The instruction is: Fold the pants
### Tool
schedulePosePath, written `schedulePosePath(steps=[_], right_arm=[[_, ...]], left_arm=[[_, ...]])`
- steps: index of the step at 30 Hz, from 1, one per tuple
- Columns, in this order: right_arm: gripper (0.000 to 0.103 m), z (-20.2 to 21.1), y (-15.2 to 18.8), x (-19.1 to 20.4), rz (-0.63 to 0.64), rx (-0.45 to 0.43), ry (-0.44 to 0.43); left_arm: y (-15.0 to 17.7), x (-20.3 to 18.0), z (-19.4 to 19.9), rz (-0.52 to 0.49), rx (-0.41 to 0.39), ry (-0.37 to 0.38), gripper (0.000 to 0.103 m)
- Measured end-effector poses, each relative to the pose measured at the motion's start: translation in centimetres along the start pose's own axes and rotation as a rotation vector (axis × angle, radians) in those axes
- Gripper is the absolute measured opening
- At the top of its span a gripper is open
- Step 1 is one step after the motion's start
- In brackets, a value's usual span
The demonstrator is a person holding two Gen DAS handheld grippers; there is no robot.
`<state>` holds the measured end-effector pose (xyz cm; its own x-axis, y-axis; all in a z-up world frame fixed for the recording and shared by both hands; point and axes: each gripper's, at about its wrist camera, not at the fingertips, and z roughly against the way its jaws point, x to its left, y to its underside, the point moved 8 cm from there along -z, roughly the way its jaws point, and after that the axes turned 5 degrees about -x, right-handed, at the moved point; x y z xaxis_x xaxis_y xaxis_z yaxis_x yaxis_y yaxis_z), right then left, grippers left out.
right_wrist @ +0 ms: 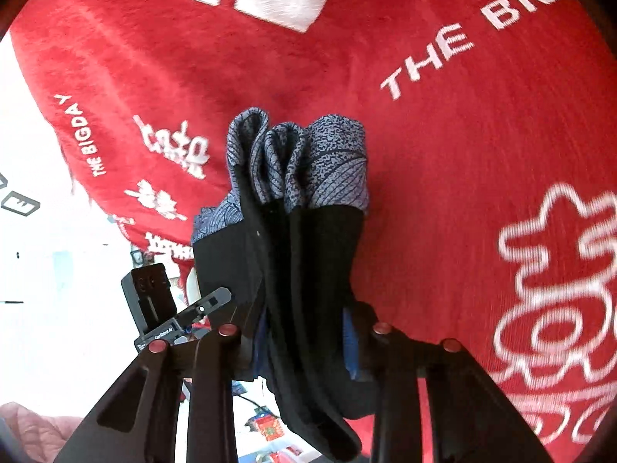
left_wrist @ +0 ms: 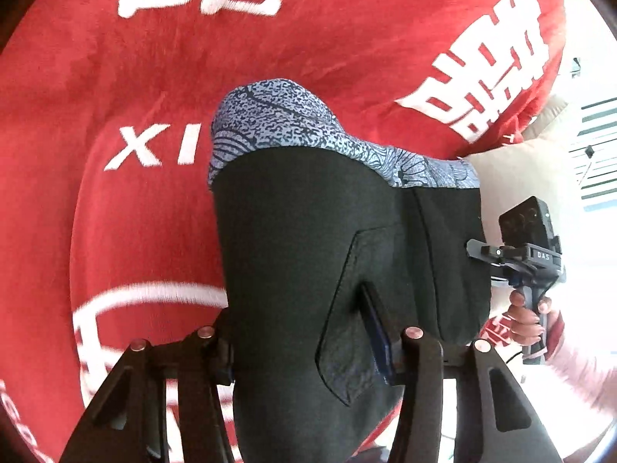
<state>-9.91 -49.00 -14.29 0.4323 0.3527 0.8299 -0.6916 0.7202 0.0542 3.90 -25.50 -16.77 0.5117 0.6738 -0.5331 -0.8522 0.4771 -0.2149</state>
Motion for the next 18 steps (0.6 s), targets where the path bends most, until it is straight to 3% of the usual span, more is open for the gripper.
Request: schedulePosePath(steps=[6,12,14,18], right_arm=[[0.034,1.3,4.3,0.7,0.002,0.029,0.000],[0.035,0.0,7.1,-2.6,0.019,0.034,0.079],[0.039,-0.8,7.5,-4.2,0.051,0.020,0.132],[0.054,-0.8,7.4,-5.3,0.081,-0.023,0.158]], left_arm=[[3.8,-1.2,1.9,0.005,0.016,-0.024,0.053],[7.7,1.6,-0.6,0.032,0.053,-0.046,0.053],[8.8,3.2,-1.9,0.051,0.059,-0.051,0.061],[9.0,4.7,-2.2,0.091,0.011,-0.024,0.086]])
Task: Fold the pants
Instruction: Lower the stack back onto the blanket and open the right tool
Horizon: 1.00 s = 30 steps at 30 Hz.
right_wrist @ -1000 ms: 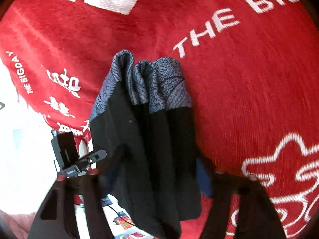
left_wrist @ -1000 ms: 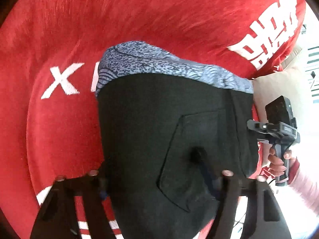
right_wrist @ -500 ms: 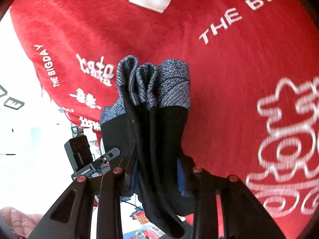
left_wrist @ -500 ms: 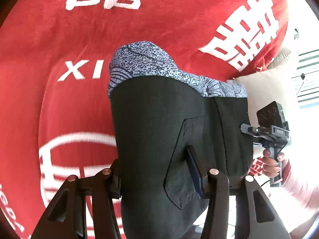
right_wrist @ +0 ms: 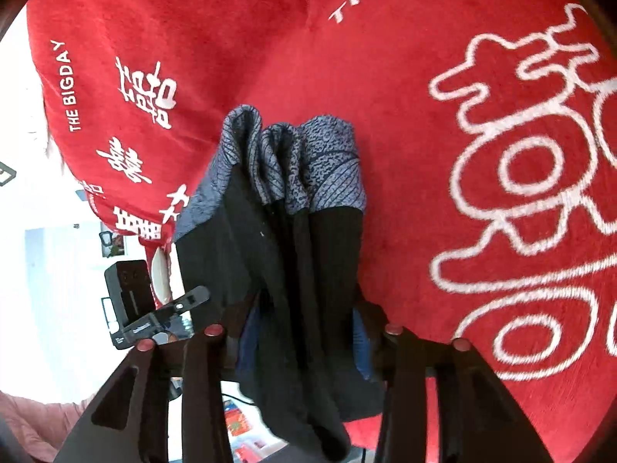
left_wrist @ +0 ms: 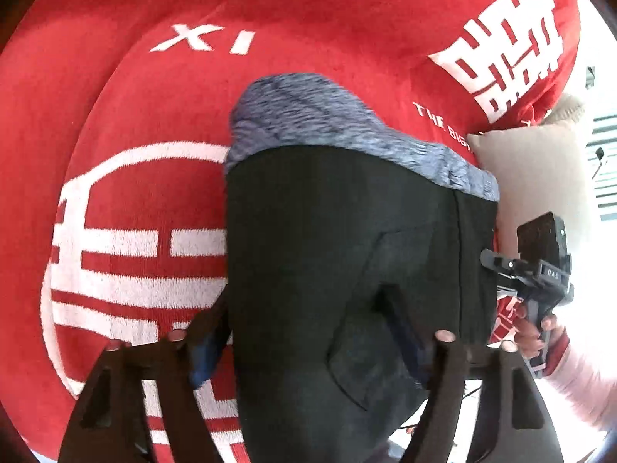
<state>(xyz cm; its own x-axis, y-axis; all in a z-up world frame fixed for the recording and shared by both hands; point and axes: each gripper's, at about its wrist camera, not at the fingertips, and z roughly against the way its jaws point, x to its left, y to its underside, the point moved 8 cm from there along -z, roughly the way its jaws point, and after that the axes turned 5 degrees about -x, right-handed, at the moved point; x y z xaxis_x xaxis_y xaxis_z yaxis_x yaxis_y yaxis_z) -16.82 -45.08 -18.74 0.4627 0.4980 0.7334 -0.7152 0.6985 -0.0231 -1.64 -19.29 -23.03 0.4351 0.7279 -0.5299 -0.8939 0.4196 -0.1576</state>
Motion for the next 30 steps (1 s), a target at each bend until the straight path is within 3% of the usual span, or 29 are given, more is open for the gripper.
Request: schedulePosePath(steps=[1,5,11,12,13,19,23,30], right_arm=[[0.058,0.0,0.0,-0.2,0.004,-0.007,0.029],[0.064,1.0,0.2,0.8,0.012,-0.037,0.148],[0.072,4.1,1.8,1.7,0.013,-0.077,0.388],[0.076,4.7,2.2,1.8,0.014,-0.085,0.421],[0.078,5.3,2.7,2.0,0.017,-0.092,0.453],[0.085,7.4,6.1,5.0,0.101,-0.107,0.627],[0.102,7.6,8.1,7.6,0.155,-0.120,0.671],[0.103,7.6,9.9,11.9,0.250,-0.135,0.747]], left_arm=[[0.0,0.4,0.0,0.002,-0.003,-0.025,0.093],[0.1,0.8,1.0,0.005,-0.003,-0.110,0.094],[0.5,-0.3,4.6,-0.101,-0.055,-0.342,0.095],[0.7,-0.7,5.4,-0.120,-0.069,-0.371,0.103],[0.9,-1.1,6.0,-0.132,-0.078,-0.401,0.103],[3.2,-4.1,7.6,-0.192,-0.055,-0.463,0.103],[4.7,-5.8,8.5,-0.199,-0.029,-0.489,0.103],[5.9,-7.9,11.0,-0.206,-0.057,-0.534,0.103]])
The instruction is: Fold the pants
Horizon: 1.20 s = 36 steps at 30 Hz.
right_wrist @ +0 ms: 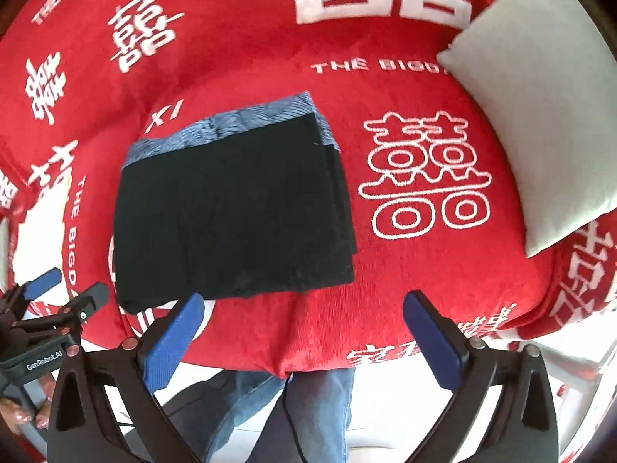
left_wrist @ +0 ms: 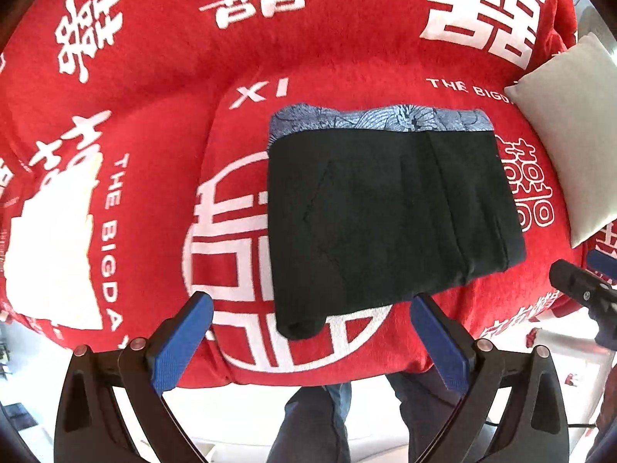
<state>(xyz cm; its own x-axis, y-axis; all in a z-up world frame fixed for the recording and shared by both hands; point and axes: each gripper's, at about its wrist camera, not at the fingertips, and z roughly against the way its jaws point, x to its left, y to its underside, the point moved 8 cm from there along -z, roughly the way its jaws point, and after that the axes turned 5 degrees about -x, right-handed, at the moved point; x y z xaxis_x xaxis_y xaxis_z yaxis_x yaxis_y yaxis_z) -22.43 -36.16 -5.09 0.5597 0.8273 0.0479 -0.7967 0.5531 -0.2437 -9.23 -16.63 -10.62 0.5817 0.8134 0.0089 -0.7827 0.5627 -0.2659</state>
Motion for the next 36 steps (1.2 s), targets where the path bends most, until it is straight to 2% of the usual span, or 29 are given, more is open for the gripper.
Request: schedulePosePath(steps=[4,14,36], right_arm=[[0.103,1.6,0.3,1.7,0.031,-0.005,0.026],[0.103,4.2,0.8,4.3,0.049,-0.021,0.048],[0.103,5.8,1.5,5.2,0.086,-0.037,0.112]], left_arm=[[0.1,0.5,1.8,0.000,-0.014,-0.034,0.103],[1.0,1.4,3.8,0.037,-0.002,-0.034,0.103],[2.0,1.2,5.4,0.029,-0.008,-0.007,0.103]])
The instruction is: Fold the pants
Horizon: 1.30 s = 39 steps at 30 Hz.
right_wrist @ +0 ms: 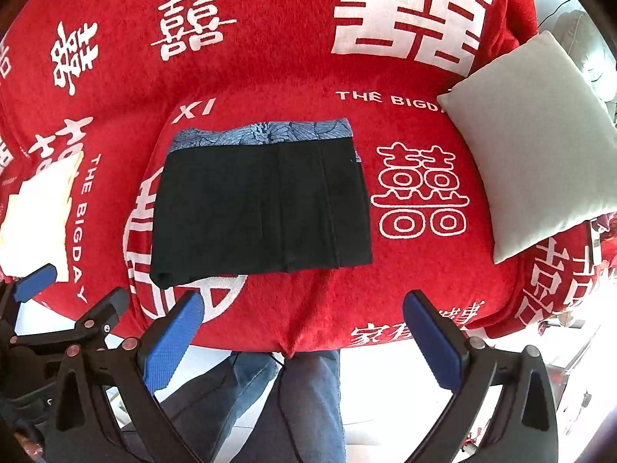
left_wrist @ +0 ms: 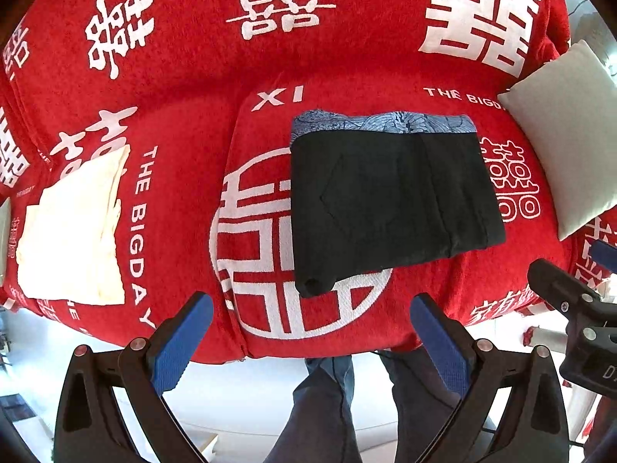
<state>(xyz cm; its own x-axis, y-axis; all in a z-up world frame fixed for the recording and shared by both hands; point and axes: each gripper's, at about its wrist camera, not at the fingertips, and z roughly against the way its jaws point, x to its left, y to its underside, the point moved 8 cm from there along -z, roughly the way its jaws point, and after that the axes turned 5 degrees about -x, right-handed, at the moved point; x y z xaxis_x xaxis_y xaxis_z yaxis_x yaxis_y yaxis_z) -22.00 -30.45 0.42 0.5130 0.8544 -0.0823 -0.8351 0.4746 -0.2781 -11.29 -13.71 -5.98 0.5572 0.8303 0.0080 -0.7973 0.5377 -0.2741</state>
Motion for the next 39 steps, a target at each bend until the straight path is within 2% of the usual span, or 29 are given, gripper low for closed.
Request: schedulePosePath(steps=[13,23,39], right_arm=[[0.103,-0.6,-0.6,-0.8,0.022,-0.002,-0.008],[0.103,-2.6,-1.4,-2.4,0.050,0.034,-0.017],[0.103,-4.0,-1.6,-3.1,0.094,0.084,-0.054]], left_arm=[[0.0,-0.6,-0.2,0.009,0.007,-0.032,0.103],[-0.6,-1.7,-1.0,0.038,0.015,-0.078,0.103],[-0.6,-2.8,-1.2,0.067,0.045,-0.099,0.103]])
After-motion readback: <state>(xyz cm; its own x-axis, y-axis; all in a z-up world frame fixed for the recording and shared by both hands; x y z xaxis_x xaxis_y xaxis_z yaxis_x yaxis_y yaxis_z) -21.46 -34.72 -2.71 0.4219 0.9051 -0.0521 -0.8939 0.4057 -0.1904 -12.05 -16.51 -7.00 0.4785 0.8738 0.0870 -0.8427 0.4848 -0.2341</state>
